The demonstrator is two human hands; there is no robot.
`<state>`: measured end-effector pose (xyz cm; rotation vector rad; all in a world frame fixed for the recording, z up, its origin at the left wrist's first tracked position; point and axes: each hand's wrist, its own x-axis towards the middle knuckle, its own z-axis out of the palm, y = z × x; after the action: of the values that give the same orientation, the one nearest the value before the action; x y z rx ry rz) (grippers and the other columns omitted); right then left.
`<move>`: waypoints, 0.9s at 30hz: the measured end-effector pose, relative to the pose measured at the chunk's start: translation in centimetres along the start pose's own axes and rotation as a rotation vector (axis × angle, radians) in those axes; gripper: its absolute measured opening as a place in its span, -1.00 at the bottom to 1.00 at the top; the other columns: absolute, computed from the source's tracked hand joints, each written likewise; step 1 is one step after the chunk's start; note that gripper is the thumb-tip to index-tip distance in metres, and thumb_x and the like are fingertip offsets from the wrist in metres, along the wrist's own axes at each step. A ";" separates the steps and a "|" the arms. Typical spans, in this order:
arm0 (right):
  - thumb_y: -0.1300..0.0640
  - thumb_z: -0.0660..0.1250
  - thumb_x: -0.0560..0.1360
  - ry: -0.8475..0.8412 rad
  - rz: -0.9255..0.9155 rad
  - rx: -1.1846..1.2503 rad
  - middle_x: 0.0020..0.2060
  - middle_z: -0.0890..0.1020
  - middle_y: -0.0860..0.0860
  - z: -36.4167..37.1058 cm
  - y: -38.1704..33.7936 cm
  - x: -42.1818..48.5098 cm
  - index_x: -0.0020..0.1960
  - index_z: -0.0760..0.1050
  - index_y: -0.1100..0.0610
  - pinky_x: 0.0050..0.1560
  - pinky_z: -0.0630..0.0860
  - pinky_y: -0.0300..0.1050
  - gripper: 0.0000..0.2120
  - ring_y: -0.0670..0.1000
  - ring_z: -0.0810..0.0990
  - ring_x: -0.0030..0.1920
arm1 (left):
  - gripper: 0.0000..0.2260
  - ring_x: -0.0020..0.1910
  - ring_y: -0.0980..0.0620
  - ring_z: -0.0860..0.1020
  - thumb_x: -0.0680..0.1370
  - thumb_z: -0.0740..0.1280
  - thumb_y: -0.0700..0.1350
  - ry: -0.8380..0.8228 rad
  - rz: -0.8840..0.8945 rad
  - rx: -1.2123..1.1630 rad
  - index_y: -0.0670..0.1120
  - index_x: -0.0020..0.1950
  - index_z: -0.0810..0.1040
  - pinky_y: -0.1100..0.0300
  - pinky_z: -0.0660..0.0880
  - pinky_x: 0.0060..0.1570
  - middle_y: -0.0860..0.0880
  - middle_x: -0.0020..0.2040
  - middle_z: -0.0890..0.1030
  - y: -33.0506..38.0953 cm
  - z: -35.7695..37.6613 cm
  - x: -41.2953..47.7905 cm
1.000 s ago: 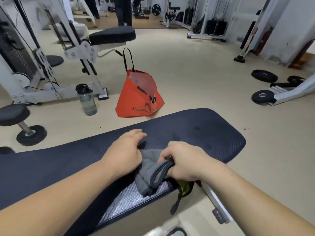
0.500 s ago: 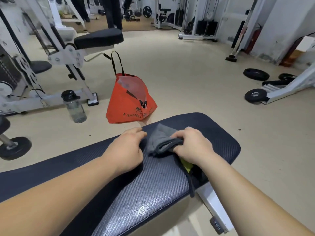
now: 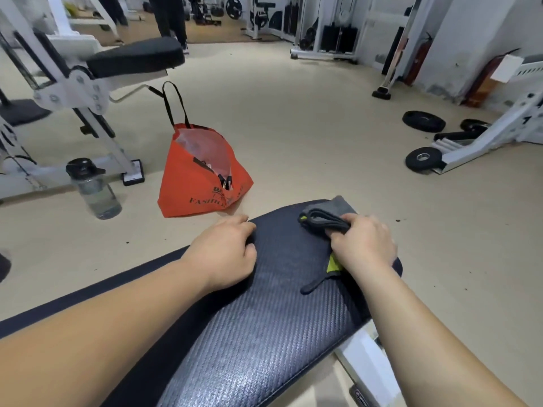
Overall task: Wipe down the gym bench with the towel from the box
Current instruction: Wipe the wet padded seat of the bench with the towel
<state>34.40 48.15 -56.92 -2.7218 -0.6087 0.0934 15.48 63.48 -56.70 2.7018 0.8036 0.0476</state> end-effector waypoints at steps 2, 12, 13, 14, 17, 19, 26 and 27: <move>-0.12 0.37 0.51 -0.012 -0.030 -0.010 0.21 0.55 0.04 0.4 0.2 -0.1 0.27 0.61 -0.19 0.27 0.42 0.07 -0.66 0.17 0.47 0.34 | -0.63 0.31 -0.09 0.48 0.50 0.12 -0.01 -0.032 -0.024 0.014 -0.09 0.20 0.56 -0.04 0.47 0.31 -0.06 0.28 0.54 0.7 0.2 0.9; -0.13 0.39 0.48 -0.088 0.006 0.023 0.24 0.58 -0.01 -1.6 3.0 -0.3 0.26 0.59 -0.24 0.25 0.48 0.05 -0.66 0.16 0.52 0.34 | -0.59 0.33 -0.09 0.44 0.52 0.18 -0.06 -0.084 -0.027 0.083 -0.02 0.36 0.52 0.00 0.44 0.32 -0.03 0.35 0.50 1.1 -0.1 2.0; -0.12 0.38 0.49 -0.066 0.049 -0.013 0.24 0.56 0.03 -1.8 3.3 -0.3 0.27 0.58 -0.20 0.23 0.48 0.07 -0.65 0.19 0.51 0.33 | -0.59 0.34 -0.09 0.44 0.52 0.18 -0.06 -0.089 -0.025 0.082 -0.03 0.36 0.52 -0.01 0.44 0.33 -0.04 0.35 0.49 1.2 0.0 2.0; -0.10 0.37 0.49 -0.063 0.046 -0.044 0.21 0.56 0.05 -2.0 3.3 -0.4 0.23 0.57 -0.15 0.19 0.50 0.07 -0.69 0.21 0.52 0.30 | -0.58 0.34 -0.10 0.44 0.52 0.16 -0.05 -0.093 -0.028 0.079 -0.05 0.35 0.53 -0.03 0.45 0.33 -0.05 0.35 0.49 1.2 0.1 2.1; -0.10 0.42 0.40 -0.266 -0.140 -0.076 -0.03 0.63 -0.03 -2.7 1.6 -2.1 -0.08 0.49 -0.03 -0.07 0.50 -0.06 -0.80 0.14 0.61 0.05 | -0.55 0.31 -0.11 0.48 0.46 0.07 -0.05 -0.055 -0.030 0.038 -0.07 0.27 0.55 -0.06 0.49 0.28 -0.06 0.33 0.52 1.2 0.4 1.9; -0.14 0.51 0.34 -0.484 -0.285 -0.037 -0.19 0.64 -0.09 -3.3 0.3 -4.4 -0.13 0.51 0.00 -0.14 0.51 -0.10 -0.71 0.04 0.63 -0.07 | -0.56 0.33 -0.11 0.47 0.47 0.09 -0.09 0.004 -0.004 0.018 -0.07 0.28 0.56 -0.05 0.47 0.32 -0.05 0.35 0.52 1.3 0.8 1.2; -0.17 0.42 0.43 -0.156 -0.042 0.024 0.03 0.62 -0.02 -2.7 4.8 -2.1 -0.03 0.53 -0.17 0.01 0.55 0.01 -0.83 0.16 0.61 0.14 | -0.52 0.53 -0.02 0.29 0.50 0.17 -0.20 0.051 0.080 -0.014 -0.01 0.41 0.51 -0.02 0.30 0.50 0.00 0.54 0.37 1.1 1.7 -1.7; -0.16 0.37 0.48 -0.089 -0.003 -0.021 0.11 0.59 0.03 -2.6 5.0 -1.9 0.09 0.54 -0.14 0.04 0.53 0.03 -0.78 0.20 0.57 0.20 | -0.52 0.53 -0.02 0.30 0.50 0.17 -0.20 0.058 0.085 -0.015 -0.01 0.41 0.51 -0.02 0.31 0.50 0.01 0.54 0.38 1.1 1.6 -2.0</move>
<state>35.04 42.23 -56.26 -2.7492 -0.6417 0.2097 14.60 61.06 -57.70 2.7311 0.7009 0.1518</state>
